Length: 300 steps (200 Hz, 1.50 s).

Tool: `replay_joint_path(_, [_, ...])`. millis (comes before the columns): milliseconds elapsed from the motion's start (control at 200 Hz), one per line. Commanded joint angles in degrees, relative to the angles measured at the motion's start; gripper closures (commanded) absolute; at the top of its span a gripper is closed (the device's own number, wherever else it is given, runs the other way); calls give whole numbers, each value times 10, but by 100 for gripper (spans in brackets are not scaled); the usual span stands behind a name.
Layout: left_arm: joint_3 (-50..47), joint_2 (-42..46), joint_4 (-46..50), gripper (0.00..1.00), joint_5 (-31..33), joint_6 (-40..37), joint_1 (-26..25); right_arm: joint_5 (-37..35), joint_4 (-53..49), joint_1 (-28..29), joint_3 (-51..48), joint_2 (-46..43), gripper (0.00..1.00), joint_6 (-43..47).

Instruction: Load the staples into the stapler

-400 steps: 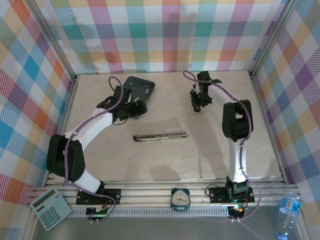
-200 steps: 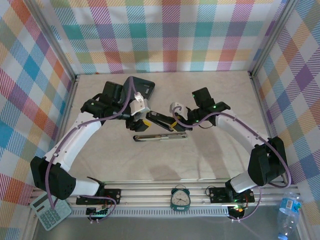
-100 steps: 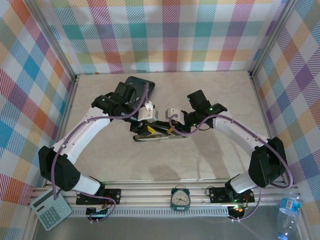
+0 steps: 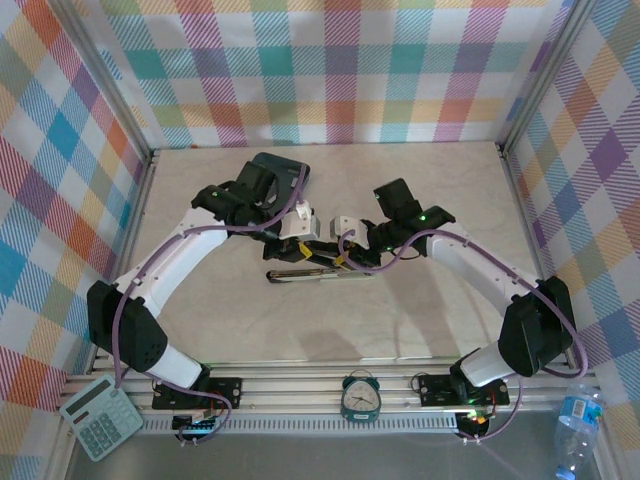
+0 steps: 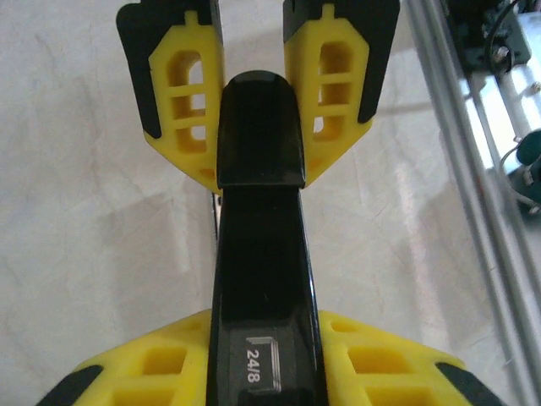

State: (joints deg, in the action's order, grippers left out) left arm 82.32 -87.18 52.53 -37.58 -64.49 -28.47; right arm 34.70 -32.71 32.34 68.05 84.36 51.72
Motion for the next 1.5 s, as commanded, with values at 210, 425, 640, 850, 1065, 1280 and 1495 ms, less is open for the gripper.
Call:
replay_joint_path(210, [-57,35,-136,100,-190,79,44,87,246,-57,-107,-94,38,-127])
replay_joint_path(425, [-83,24,-250,100,-314,147,54,159,397,-122,-213,-142,29,-271])
replay_joint_path(640, [-23,-22,-175,100,-360,103,54,221,501,-128,-270,-148,28,-364])
replay_joint_path(850, [13,-44,-123,100,-368,73,54,255,572,-126,-285,-125,29,-441])
replay_joint_path(1065, [22,-47,-119,100,-359,72,54,244,588,-125,-300,-130,33,-457])
replay_joint_path(1280, [23,-46,-123,100,-345,78,55,251,598,-120,-297,-122,44,-485])
replay_joint_path(1495, [18,-40,-147,100,-339,101,55,247,603,-112,-298,-109,45,-494])
